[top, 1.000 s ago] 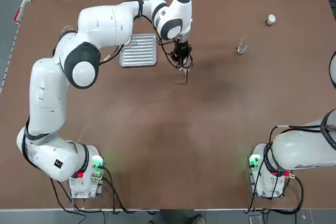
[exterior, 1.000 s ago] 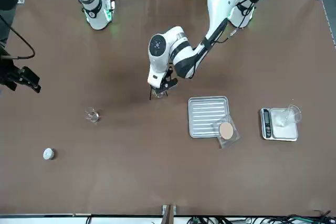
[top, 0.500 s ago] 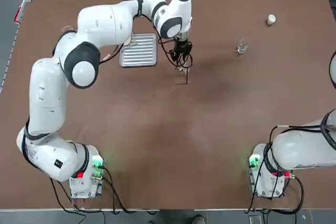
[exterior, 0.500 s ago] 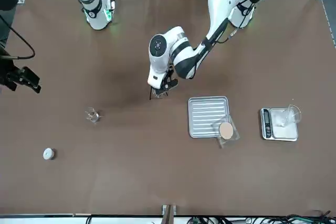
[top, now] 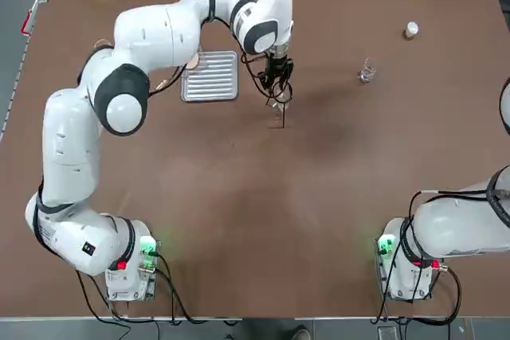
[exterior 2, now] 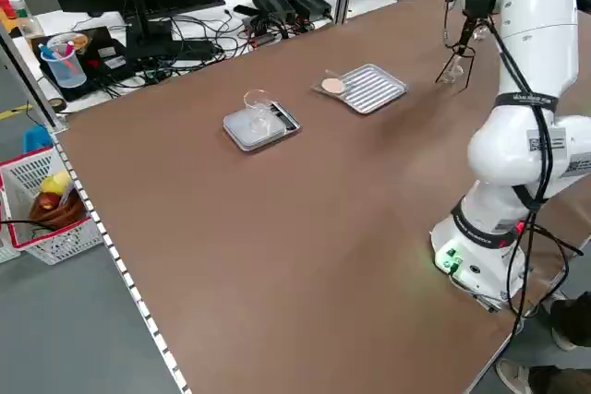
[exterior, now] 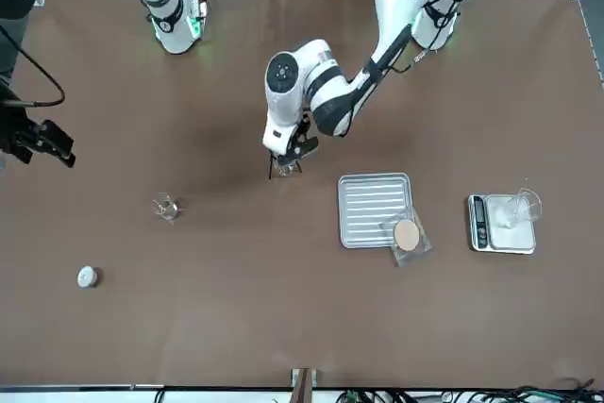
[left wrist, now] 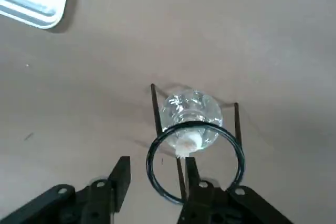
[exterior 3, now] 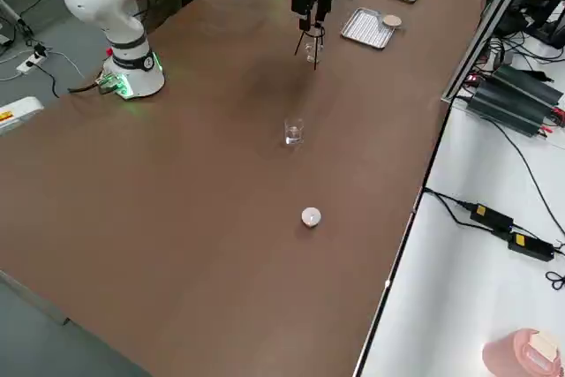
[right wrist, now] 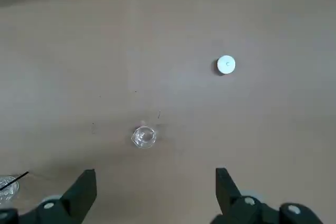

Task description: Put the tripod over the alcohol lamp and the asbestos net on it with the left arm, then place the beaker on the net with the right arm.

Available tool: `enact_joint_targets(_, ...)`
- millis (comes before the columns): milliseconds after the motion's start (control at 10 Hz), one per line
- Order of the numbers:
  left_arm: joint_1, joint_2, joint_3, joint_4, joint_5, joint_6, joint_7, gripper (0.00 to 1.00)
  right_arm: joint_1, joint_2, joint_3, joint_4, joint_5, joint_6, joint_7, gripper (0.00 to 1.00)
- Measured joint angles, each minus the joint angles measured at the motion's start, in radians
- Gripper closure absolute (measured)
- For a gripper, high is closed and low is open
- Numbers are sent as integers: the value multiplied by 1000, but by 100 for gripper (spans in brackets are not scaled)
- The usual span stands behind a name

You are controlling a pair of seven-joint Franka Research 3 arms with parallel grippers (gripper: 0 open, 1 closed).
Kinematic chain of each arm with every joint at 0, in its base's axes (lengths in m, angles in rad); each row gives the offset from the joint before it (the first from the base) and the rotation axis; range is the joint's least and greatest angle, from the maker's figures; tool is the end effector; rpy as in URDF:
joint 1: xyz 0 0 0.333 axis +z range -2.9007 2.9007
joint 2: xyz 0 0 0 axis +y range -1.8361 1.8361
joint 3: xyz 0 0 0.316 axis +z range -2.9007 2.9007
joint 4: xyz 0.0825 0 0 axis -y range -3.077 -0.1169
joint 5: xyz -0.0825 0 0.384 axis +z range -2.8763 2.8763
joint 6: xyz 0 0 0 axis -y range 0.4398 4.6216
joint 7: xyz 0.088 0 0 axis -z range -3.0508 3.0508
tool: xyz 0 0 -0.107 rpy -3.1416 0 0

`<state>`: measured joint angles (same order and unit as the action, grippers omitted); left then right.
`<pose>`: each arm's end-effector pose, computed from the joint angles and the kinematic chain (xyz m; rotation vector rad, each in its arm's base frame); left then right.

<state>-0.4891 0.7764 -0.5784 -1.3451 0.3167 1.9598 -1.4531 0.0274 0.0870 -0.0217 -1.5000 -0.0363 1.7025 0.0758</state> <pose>0.4472 -0.5724 0.3103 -3.0746 -0.6006 0.1778 0.5947 0.0006 0.6208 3.1012 -0.1043 0.1817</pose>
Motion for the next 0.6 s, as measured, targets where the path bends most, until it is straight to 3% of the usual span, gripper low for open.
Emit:
enact_joint_targets(300, 28, -55, 4, 11, -1, -26, 8, 51, 14, 1, 7, -1, 50, 3, -71, 0)
enact_joint_targets(600, 165, -188, 2, 3, -14, -85, 182, 50, 20, 1, 8, 1, 143, 37, -149, 0)
